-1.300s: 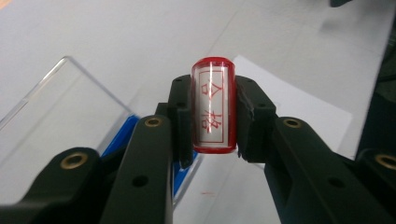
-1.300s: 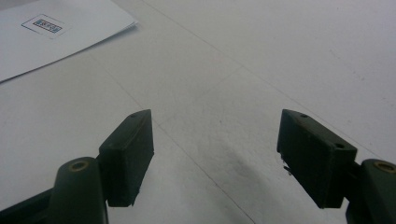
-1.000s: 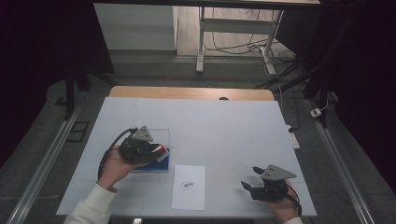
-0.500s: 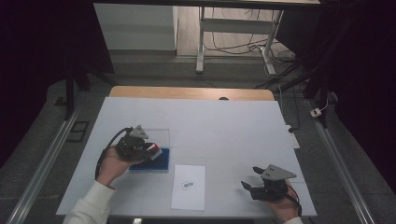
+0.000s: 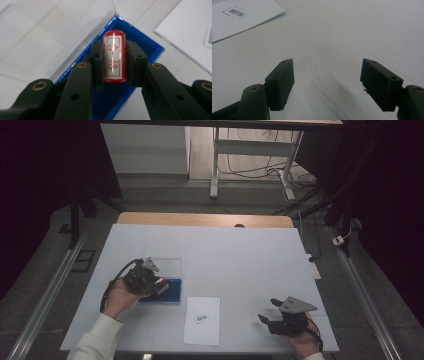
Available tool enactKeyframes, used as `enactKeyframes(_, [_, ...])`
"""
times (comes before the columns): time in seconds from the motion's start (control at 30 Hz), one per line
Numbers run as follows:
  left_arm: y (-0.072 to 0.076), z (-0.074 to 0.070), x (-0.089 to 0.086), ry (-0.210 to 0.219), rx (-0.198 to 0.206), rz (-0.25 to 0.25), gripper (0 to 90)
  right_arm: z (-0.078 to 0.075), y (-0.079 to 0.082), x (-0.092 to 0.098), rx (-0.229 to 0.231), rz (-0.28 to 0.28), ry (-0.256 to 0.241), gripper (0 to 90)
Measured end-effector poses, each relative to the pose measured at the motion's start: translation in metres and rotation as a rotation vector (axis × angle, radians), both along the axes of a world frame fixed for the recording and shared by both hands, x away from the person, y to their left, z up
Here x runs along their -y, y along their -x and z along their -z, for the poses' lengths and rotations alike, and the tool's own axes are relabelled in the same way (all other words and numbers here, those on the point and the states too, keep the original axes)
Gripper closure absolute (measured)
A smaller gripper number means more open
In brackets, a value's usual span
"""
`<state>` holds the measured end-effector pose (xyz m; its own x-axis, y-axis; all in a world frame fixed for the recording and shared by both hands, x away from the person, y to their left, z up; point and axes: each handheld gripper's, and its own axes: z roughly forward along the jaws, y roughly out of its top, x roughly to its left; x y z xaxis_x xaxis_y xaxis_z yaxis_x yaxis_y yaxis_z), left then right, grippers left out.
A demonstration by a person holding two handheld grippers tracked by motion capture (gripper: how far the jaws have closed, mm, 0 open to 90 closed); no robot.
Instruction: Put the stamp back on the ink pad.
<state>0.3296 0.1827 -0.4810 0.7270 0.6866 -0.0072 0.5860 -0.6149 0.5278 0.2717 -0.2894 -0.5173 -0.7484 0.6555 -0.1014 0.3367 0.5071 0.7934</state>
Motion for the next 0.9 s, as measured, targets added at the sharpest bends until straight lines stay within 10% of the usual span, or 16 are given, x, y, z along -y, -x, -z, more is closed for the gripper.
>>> enactKeyframes(0.4, [0.001, 0.003, 0.006, -0.028, 0.01, 0.008, 69.1, 0.0, 0.0, 0.0, -0.002, -0.007, 0.001, 26.7])
enactKeyframes(0.9, [0.025, -0.015, -0.006, 0.129, 0.135, -0.055, 32.9, -0.003, 0.001, 0.001, 0.009, -0.001, -0.008, 26.6])
